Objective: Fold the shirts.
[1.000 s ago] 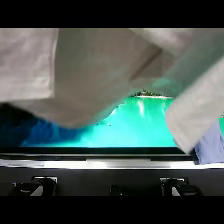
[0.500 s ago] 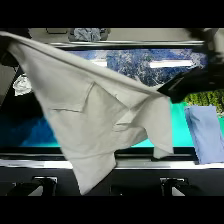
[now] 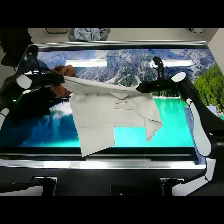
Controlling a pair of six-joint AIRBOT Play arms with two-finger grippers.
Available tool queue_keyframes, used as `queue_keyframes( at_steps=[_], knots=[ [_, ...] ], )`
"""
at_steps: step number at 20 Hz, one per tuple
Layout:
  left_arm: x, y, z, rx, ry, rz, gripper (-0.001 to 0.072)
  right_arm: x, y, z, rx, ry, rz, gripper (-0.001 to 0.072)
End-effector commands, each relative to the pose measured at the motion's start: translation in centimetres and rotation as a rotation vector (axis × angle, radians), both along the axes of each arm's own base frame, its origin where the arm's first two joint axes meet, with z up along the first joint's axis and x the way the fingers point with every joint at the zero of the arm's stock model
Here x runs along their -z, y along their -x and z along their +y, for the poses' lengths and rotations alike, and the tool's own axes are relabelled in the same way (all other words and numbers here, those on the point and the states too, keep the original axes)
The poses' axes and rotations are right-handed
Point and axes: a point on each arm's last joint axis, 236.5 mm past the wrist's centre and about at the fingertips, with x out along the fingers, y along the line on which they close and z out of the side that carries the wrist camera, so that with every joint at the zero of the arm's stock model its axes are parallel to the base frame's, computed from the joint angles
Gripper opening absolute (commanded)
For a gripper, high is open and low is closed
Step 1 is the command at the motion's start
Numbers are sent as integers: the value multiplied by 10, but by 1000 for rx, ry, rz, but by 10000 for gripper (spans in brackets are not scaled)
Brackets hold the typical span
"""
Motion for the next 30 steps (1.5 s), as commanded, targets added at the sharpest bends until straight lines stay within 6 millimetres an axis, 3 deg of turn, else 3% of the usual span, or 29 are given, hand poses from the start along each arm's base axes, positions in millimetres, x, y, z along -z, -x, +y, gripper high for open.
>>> queue_keyframes(
  at_steps=[1,2,3,4,5,6,8,10,11,12,13,14,17,22,27,28,29,30],
  knots=[
    [53,5,-41,-40,247,181,32,21,-14,15,56,-77,26,49],
    [51,5,-49,-56,299,193,49,12,-16,15,70,-106,17,129],
    [45,4,-52,-56,322,188,228,-4,-18,11,79,-135,2,328],
    [36,6,-48,-48,324,193,583,-29,-19,0,73,-146,-31,492],
    [26,10,-40,-34,319,218,719,-56,-16,-17,48,-130,-81,531],
    [16,18,-26,-8,299,259,717,-84,-8,-41,27,-95,-126,537],
    [10,47,17,0,226,387,714,-112,22,-103,24,61,-141,553],
    [28,91,53,-16,175,572,713,-99,80,-168,29,271,27,557],
    [39,110,59,-17,183,654,712,-87,112,-192,14,348,137,558],
    [54,127,57,-9,200,716,691,-76,138,-203,-8,375,228,562],
    [70,141,51,2,215,763,620,-64,162,-204,-24,361,305,570],
    [88,156,38,24,243,811,600,-54,177,-201,-22,332,347,570],
    [130,191,-21,136,365,876,602,-13,219,-170,-32,244,439,601],
    [165,198,-64,143,381,872,601,23,258,-151,-57,200,516,666],
    [182,181,-67,107,363,821,594,54,280,-126,-65,123,574,683],
    [182,178,-67,99,368,809,472,64,283,-117,-79,135,579,687],
    [182,177,-67,98,369,805,233,72,285,-107,-96,150,575,696],
    [182,177,-67,98,369,806,103,81,284,-97,-105,166,564,703]
  ],
)
